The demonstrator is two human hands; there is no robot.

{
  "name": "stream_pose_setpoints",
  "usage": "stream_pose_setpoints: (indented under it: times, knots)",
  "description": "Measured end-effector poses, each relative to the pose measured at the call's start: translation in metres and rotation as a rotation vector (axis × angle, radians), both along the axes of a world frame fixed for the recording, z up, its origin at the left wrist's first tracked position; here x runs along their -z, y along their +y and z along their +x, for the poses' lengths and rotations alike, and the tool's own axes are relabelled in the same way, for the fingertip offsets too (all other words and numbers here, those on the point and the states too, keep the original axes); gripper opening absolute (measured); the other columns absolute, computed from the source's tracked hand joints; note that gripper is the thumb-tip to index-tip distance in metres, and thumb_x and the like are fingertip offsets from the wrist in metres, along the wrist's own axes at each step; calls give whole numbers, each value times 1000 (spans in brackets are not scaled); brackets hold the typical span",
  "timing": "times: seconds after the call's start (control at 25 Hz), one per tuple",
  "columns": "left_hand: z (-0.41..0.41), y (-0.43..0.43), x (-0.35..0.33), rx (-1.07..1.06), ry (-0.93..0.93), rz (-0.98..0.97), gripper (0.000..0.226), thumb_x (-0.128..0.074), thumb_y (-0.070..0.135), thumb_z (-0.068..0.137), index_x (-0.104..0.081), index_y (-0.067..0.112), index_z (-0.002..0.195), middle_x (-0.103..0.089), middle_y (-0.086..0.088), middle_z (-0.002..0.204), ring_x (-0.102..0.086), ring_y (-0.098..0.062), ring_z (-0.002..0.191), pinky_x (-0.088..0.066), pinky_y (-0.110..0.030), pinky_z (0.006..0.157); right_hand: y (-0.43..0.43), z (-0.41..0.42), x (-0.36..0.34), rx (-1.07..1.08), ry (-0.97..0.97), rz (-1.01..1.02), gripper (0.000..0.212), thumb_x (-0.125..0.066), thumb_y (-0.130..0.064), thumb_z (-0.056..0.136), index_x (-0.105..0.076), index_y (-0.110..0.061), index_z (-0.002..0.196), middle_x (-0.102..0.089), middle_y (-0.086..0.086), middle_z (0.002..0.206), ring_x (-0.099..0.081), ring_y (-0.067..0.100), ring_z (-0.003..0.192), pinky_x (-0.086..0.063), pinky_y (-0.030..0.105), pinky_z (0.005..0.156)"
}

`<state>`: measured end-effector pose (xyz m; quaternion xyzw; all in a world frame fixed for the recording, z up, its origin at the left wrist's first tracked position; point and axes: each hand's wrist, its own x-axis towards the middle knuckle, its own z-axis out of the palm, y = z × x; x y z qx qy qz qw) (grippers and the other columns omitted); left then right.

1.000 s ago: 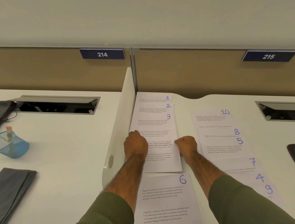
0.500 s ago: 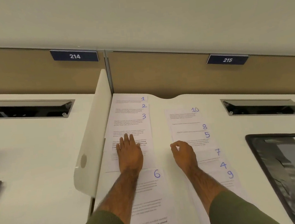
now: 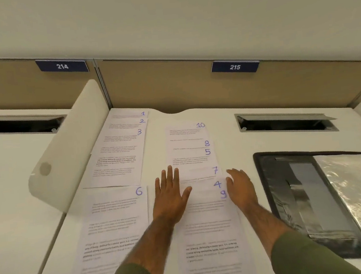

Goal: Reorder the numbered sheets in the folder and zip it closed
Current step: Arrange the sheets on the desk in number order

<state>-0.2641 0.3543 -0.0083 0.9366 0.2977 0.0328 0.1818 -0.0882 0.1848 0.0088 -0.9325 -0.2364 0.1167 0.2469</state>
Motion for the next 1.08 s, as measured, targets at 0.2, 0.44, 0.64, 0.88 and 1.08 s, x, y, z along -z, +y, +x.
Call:
stream_pose_setpoints:
  times: [0.2,0.44,0.64,0.88,1.08]
  knots:
    - [-1,-53,24,23,116,40,91,19,79,83,26,24,156,38,5,160,33,-16,148,14,-43,123,-43,23,7,-90,44,16,43,-49,-17,104,-49,-16,147,-47,3,153,-39,22,143,-25,31,119]
    - [-6,-57,46,-42,208,81,85,-2,75,94,25,23,156,37,1,161,34,-20,148,15,-46,123,-40,43,14,-207,171,11,46,-54,-20,101,-48,-20,147,-47,1,153,-44,21,139,-33,33,118]
    - [11,-68,47,-53,200,82,87,1,76,91,21,24,157,34,0,162,32,-21,149,13,-47,124,-26,55,11,-278,242,-55,50,-56,-17,98,-47,-19,147,-50,1,150,-48,21,135,-38,35,114]
    - [23,-77,50,-52,184,100,89,7,78,89,17,24,159,30,0,164,30,-21,150,13,-48,123,-13,73,12,-307,291,-123,54,-58,-19,94,-46,-22,146,-54,0,145,-47,26,133,-40,39,110]
    - [24,-76,51,-58,186,106,85,-6,74,95,16,24,159,29,1,164,30,-20,150,12,-48,123,-3,83,14,-244,332,-96,26,-62,-22,90,-58,-25,116,-64,-1,110,-60,24,112,-50,37,96]
